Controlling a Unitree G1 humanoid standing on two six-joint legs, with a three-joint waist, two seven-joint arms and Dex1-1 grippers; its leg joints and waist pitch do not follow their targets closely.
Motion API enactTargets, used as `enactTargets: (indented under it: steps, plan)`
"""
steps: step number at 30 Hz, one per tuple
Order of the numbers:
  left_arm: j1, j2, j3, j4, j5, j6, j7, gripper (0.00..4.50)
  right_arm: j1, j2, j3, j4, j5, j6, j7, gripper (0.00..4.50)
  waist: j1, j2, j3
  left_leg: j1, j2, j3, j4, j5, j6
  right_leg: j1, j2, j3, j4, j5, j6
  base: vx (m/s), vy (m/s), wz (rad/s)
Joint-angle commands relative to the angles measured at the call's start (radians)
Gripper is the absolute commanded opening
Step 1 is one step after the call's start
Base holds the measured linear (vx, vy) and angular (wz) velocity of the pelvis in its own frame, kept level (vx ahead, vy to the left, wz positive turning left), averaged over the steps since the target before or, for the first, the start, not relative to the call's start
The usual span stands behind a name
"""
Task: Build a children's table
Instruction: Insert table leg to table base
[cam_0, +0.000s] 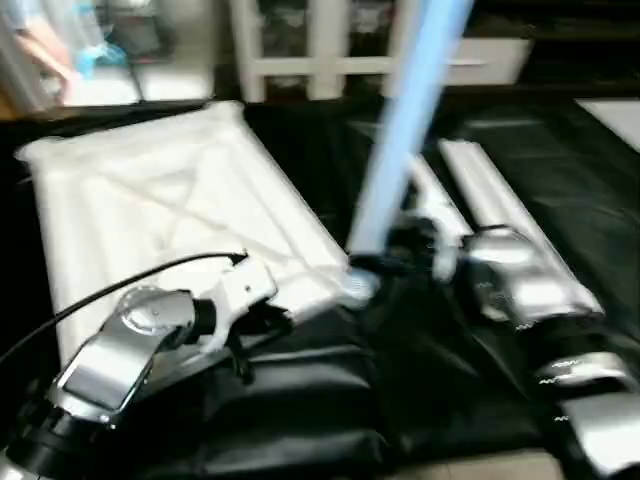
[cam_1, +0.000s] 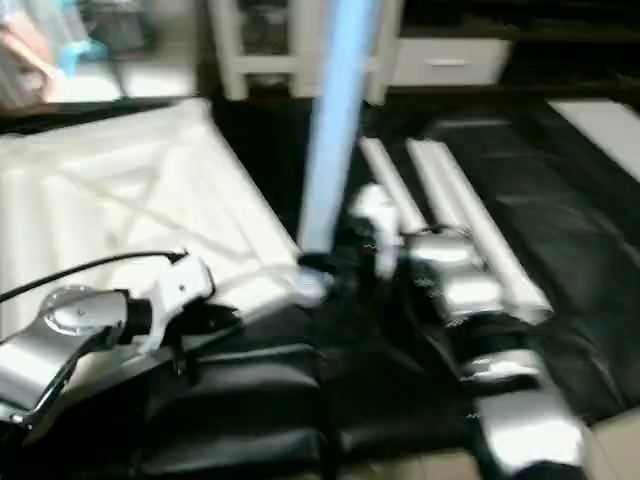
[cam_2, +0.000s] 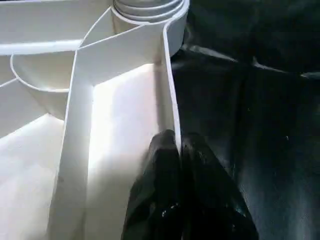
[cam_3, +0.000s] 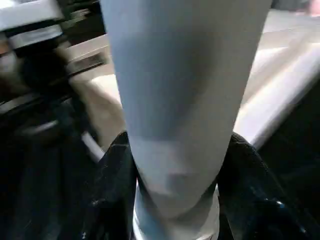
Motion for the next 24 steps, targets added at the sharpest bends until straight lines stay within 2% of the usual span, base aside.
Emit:
enactTargets:
  steps: [1, 2, 3, 4, 6, 8, 10, 11, 13, 16, 20, 21, 23, 24]
  plan:
    - [-0.01, 0.012, -0.045, 0.005, -0.026, -0.027, -0.084, 0.0, 0.043, -0.037, 0.011, 0.056, -0.009, 0.09, 0.054, 1.85, 0.003, 0.009, -0.071, 0.028, 0.041, -0.008, -0.065, 0.075, 0.157, 0.025, -0.032, 0.036, -0.021, 0.1, -0.276, 0.101, 0.014, 0.04]
    - [-0.014, 0.015, -0.043, 0.004, -0.038, -0.033, -0.09, 0.0, 0.049, -0.061, 0.018, 0.058, -0.01, 0.096, 0.091, 1.85, 0.006, 0.001, -0.074, 0.021, 0.034, -0.007, -0.057, 0.14, 0.187, 0.03, -0.031, 0.041, -0.012, 0.169, -0.283, 0.078, 0.018, 0.03]
    - [-0.014, 0.015, -0.045, 0.001, -0.043, -0.033, -0.093, 0.0, 0.054, -0.072, 0.026, 0.064, -0.019, 0.088, 0.104, 1.85, 0.011, 0.0, -0.075, 0.021, 0.033, -0.008, -0.055, 0.16, 0.2, 0.032, -0.033, 0.042, -0.01, 0.191, -0.284, 0.059, 0.016, 0.02]
    - [-0.014, 0.015, -0.045, 0.0, -0.044, -0.033, -0.093, 0.0, 0.055, -0.074, 0.027, 0.065, -0.02, 0.086, 0.105, 1.85, 0.017, -0.003, -0.076, 0.017, 0.033, -0.009, -0.053, 0.176, 0.222, 0.036, -0.037, 0.045, -0.008, 0.199, -0.283, 0.059, 0.016, 0.02]
    - [-0.008, 0.015, -0.05, -0.008, -0.049, -0.036, -0.102, 0.0, 0.067, -0.087, 0.038, 0.07, -0.033, 0.067, 0.122, 1.85, 0.025, -0.003, -0.074, 0.015, 0.038, -0.01, -0.053, 0.155, 0.229, 0.037, -0.04, 0.043, -0.011, 0.149, -0.274, 0.0, 0.0, 0.0]
    - [-0.002, 0.011, -0.054, -0.012, -0.048, -0.039, -0.102, 0.0, 0.079, -0.086, 0.039, 0.076, -0.037, 0.055, 0.122, 1.85, 0.028, -0.006, -0.073, 0.014, 0.043, -0.01, -0.056, 0.11, 0.21, 0.037, -0.041, 0.042, -0.017, 0.065, -0.263, 0.0, 0.0, 0.0]
    - [0.009, 0.005, -0.057, -0.015, -0.046, -0.05, -0.109, 0.0, 0.111, -0.086, 0.041, 0.086, -0.038, 0.04, 0.139, 1.85, 0.029, -0.008, -0.069, 0.015, 0.047, -0.011, -0.064, 0.016, 0.161, 0.038, -0.041, 0.041, -0.03, -0.055, -0.243, 0.0, 0.0, 0.0]
    - [0.009, 0.005, -0.057, -0.015, -0.046, -0.05, -0.109, 0.0, 0.111, -0.086, 0.041, 0.086, -0.038, 0.04, 0.139, 1.85, 0.029, -0.008, -0.067, 0.016, 0.048, -0.011, -0.067, -0.011, 0.146, 0.037, -0.041, 0.041, -0.034, -0.085, -0.237, 0.0, 0.0, 0.0]
    - [0.011, 0.005, -0.059, -0.013, -0.049, -0.056, -0.111, 0.0, 0.125, -0.085, 0.041, 0.096, -0.041, 0.03, 0.149, 1.85, 0.026, -0.01, -0.063, 0.019, 0.048, -0.012, -0.075, -0.128, 0.084, 0.032, -0.04, 0.044, -0.049, -0.201, -0.211, 0.0, 0.0, 0.0]
    - [0.011, 0.009, -0.065, -0.008, -0.05, -0.062, -0.108, 0.0, 0.135, -0.074, 0.036, 0.12, -0.055, 0.001, 0.109, 1.85, 0.022, -0.008, -0.062, 0.023, 0.048, -0.016, -0.081, -0.21, 0.036, 0.027, -0.037, 0.045, -0.06, -0.274, -0.181, 0.0, 0.0, 0.0]
    - [0.01, 0.005, -0.066, 0.003, -0.032, -0.072, -0.086, 0.0, 0.148, -0.045, 0.035, 0.133, -0.095, -0.05, -0.024, 1.85, 0.018, -0.01, -0.067, 0.018, 0.046, -0.02, -0.085, -0.237, 0.012, 0.028, -0.036, 0.044, -0.061, -0.28, -0.162, 0.0, 0.0, 0.0]
    - [0.008, 0.002, -0.067, 0.01, -0.023, -0.077, -0.078, 0.0, 0.157, -0.027, 0.028, 0.125, -0.102, -0.055, -0.082, 1.85, 0.015, -0.013, -0.067, 0.012, 0.045, -0.023, -0.087, -0.243, 0.007, 0.031, -0.037, 0.044, -0.063, -0.296, -0.146, 0.0, 0.0, 0.0]
    - [0.008, -0.001, -0.068, 0.014, -0.019, -0.077, -0.073, 0.0, 0.165, -0.014, 0.024, 0.119, -0.105, -0.051, -0.118, 1.85, 0.014, -0.014, -0.067, 0.015, 0.045, -0.023, -0.088, -0.259, 0.003, 0.028, -0.035, 0.044, -0.066, -0.315, -0.138, 0.0, 0.0, 0.0]
    - [0.008, -0.001, -0.069, 0.015, -0.018, -0.078, -0.071, 0.0, 0.169, -0.008, 0.022, 0.12, -0.109, -0.049, -0.144, 1.85, 0.012, -0.012, -0.066, 0.012, 0.046, -0.026, -0.091, -0.289, -0.006, 0.027, -0.035, 0.044, -0.067, -0.349, -0.132, 0.0, 0.0, 0.0]
